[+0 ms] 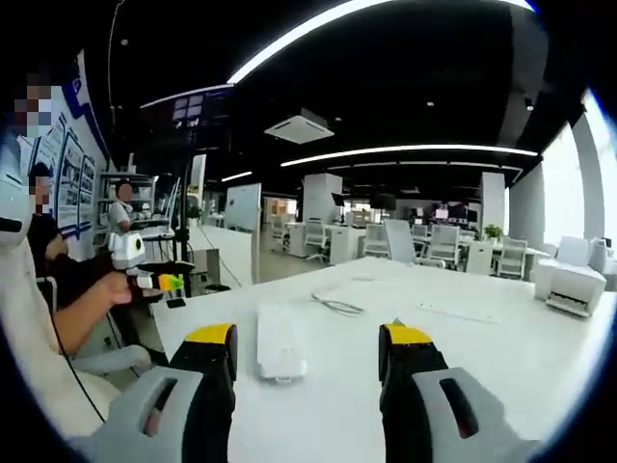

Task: Pick up the power strip scattered on the table, fix it on the side mounting bracket of the table, and press the switch

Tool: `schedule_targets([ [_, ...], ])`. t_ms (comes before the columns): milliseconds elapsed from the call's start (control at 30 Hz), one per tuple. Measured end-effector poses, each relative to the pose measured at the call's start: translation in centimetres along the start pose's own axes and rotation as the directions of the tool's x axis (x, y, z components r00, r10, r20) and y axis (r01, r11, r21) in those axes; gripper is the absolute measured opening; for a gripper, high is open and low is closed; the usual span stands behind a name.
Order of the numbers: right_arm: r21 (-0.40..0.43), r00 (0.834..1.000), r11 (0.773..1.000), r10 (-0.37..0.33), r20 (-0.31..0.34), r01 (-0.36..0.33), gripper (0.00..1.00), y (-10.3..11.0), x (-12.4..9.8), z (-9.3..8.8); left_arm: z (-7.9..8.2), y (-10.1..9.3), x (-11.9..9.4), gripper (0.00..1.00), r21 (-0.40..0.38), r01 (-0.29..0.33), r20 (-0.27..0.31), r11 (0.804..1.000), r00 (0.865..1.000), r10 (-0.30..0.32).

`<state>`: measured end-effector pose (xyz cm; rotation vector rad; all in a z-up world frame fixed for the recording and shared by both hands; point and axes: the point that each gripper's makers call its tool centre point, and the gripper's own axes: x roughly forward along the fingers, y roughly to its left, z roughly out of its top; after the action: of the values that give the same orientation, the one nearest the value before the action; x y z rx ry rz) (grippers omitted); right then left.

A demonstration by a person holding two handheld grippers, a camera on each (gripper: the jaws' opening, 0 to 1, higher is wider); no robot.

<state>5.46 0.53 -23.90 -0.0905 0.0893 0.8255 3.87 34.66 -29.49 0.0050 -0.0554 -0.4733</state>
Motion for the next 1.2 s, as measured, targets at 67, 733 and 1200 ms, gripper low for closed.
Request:
schedule_targets([
  [67, -0.012, 1.000, 1.000, 0.009, -0.011, -0.009, 0.56, 0.2, 0.3, 0.2, -0.1, 0.1, 0.0, 0.62, -0.001, 0.000, -0.003, 1.000, 1.000, 0.000],
  [733, -0.087, 0.992, 0.993, 0.076, -0.101, -0.085, 0.62, 5.0, 3.3, 0.9, -0.1, 0.4, -0.3, 0.61, -0.004, 0.003, -0.001, 1.000, 1.000, -0.003],
  [1200, -0.122, 0.982, 0.986, 0.096, -0.164, -0.117, 0.63, 6.2, 5.1, 0.4, -0.2, -0.1, -0.1, 0.61, -0.007, 0.018, -0.002, 1.000, 1.000, -0.018],
])
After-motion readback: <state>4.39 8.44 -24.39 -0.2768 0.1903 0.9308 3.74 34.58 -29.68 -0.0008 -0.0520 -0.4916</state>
